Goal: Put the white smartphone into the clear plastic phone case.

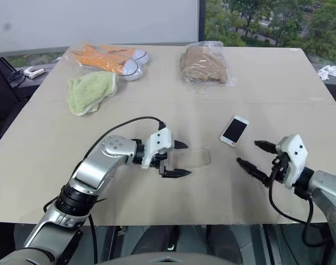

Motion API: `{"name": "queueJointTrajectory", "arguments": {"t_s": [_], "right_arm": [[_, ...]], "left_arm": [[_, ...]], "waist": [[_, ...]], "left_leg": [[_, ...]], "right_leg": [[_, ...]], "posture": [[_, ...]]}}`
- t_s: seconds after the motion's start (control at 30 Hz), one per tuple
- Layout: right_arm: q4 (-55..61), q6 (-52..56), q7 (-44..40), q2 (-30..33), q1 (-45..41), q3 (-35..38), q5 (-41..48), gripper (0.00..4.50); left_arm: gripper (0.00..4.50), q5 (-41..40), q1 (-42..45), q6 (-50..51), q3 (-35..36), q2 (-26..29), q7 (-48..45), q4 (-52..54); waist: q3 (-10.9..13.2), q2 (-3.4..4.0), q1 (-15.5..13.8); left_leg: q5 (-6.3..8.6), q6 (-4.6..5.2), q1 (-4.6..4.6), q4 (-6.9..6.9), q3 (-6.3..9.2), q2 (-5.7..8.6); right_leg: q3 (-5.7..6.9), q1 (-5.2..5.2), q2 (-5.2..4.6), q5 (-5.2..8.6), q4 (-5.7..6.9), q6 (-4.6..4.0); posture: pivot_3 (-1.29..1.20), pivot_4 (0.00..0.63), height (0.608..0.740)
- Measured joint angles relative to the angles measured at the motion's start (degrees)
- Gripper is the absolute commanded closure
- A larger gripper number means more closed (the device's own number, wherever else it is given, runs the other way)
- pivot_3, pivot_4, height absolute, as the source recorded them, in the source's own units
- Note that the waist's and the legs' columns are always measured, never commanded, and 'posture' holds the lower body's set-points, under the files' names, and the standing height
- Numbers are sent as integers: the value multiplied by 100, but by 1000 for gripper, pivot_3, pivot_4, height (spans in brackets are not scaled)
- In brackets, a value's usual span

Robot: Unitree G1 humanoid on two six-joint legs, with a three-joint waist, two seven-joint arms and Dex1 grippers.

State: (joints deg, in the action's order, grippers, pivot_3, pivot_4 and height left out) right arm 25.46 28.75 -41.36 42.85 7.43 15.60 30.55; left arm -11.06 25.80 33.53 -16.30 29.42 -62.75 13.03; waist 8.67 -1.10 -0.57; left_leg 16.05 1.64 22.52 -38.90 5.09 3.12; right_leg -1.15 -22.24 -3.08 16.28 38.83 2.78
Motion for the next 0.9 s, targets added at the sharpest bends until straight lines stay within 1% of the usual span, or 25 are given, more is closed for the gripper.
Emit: {"name": "queueJointTrajectory", "arguments": {"t_s": [0.07, 0.1, 0.23, 0.3, 0.33, 0.43, 0.5, 0.57, 0.67, 0.7, 0.8, 0.83, 0.9], "right_arm": [[-53, 11, 58, 80, -131, -37, -124, 0], [-169, 64, 25, 295, -386, -205, -278, 0], [-822, 103, -152, 635, -965, -548, -652, 0], [-1415, 101, -212, 633, -1507, -835, -898, 0], [-1840, 73, -262, 620, -1939, -1070, -1055, 0], [-2794, 31, -405, 524, -2860, -1265, -1230, 0], [-3402, 139, -589, 271, -3642, -1453, -1252, 0], [-4126, 236, -792, -110, -4546, -1824, -1418, 0], [-5095, 63, -1110, -553, -5500, -2532, -1906, 0], [-5641, -88, -1130, -772, -5818, -2764, -2174, 0], [-6900, -312, -949, -1334, -6419, -2977, -2582, 0], [-7532, -451, -762, -1594, -6717, -3049, -2785, 0], [-8151, -689, -563, -1814, -7033, -3107, -3029, 0]], "left_arm": [[47, -171, -19, 11, 226, 13, 19, 43], [47, -468, -52, 87, 565, 205, -24, 189], [47, -670, -156, 124, 1078, 778, -65, 264], [47, -678, -258, 105, 1229, 986, -46, 244], [47, -709, -369, 91, 1337, 1070, -14, 262], [47, -819, -516, 144, 1504, 1132, 113, 306], [47, -1015, -695, 276, 1704, 1214, 159, 461], [47, -1313, -898, 373, 1871, 1236, 149, 722], [47, -1788, -1098, 506, 2044, 1246, 118, 1156], [47, -1960, -1168, 588, 2135, 1304, 134, 1295], [47, -2205, -1266, 739, 2345, 1359, 255, 1416], [47, -2282, -1289, 774, 2396, 1379, 320, 1484], [47, -2327, -1328, 784, 2489, 1414, 408, 1572]], "waist": [[1, 3, 0], [2, 4, 16], [2, 8, 40], [4, 8, 78], [4, 9, 104], [8, 13, 128], [8, 13, 149], [9, 13, 233], [9, 12, 281], [9, 12, 266], [9, 14, 259], [9, 14, 266], [10, 14, 272]], "left_leg": [[0, 0, 0, 2, 0, -1], [0, 0, 0, 4, -1, -2], [0, 0, -4, 7, -3, 0], [0, 0, -4, 6, -7, 0], [0, 0, -5, 7, -8, 1], [0, 0, -2, 13, -8, 0], [0, -1, -1, 23, -7, -4], [-1, -2, 4, 34, -28, -4], [-1, -2, 10, 46, -28, -5], [-1, -2, 15, 49, -25, -5], [-1, -3, 24, 52, -24, -2], [-1, -3, 26, 52, -25, -1], [-1, -4, 25, 53, -25, 0]], "right_leg": [[1, 0, 0, 0, -1, 0], [1, -1, 2, 0, -2, 0], [1, 3, 1, 0, -8, 0], [-2, 4, 0, 0, -10, 0], [-4, 4, 0, 0, -9, 0], [-4, -3, -1, 0, -9, -1], [-3, -8, 0, 0, -13, -1], [-28, -28, 0, -1, -6, -2], [-28, -43, 0, 0, -9, -2], [-22, -48, -2, -1, -9, -2], [-21, -53, -3, -1, -19, -2], [-22, -54, -3, -1, -21, -2], [-22, -54, -4, -1, -24, -2]], "posture": [[0, 150, 740], [0, 150, 740], [0, 150, 740], [0, 150, 740], [0, 150, 740], [0, 150, 740], [0, 150, 740], [0, 150, 740], [0, 150, 740], [0, 150, 740], [0, 150, 740], [0, 150, 740], [0, 150, 740]]}}
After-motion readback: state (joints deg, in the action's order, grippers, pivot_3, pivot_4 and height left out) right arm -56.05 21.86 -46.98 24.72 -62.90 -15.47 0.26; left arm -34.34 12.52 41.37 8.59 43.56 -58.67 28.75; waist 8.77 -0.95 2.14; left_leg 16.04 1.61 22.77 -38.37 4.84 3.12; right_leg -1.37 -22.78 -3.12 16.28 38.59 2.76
